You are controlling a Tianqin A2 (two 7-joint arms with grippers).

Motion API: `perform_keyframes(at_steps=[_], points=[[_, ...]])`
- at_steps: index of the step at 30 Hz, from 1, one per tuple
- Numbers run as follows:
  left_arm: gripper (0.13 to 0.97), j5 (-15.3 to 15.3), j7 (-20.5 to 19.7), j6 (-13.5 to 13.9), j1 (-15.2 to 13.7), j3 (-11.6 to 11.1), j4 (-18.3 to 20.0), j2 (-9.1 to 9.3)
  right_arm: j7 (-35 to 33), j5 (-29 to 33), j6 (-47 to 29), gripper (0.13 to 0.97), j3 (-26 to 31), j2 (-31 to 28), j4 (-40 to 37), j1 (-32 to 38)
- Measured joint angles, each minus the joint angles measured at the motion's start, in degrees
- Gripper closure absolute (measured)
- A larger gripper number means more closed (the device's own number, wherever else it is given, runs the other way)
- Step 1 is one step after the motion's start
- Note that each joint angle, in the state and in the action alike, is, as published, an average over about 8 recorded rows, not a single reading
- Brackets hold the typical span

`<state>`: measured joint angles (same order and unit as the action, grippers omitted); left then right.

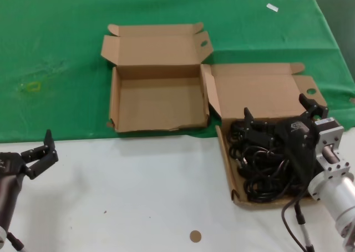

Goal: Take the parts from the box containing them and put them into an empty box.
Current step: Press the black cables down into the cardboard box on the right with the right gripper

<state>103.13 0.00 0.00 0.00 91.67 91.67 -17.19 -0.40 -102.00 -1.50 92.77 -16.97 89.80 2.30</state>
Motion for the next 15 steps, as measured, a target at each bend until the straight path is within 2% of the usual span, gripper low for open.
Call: perform_keyframes(at_steps=[15], points=[[0.132, 0.0, 0.0, 0.0, 0.0, 0.0, 0.0, 0.0, 0.0, 0.0, 0.0, 0.129, 0.0, 0.0, 0.0, 0.0]])
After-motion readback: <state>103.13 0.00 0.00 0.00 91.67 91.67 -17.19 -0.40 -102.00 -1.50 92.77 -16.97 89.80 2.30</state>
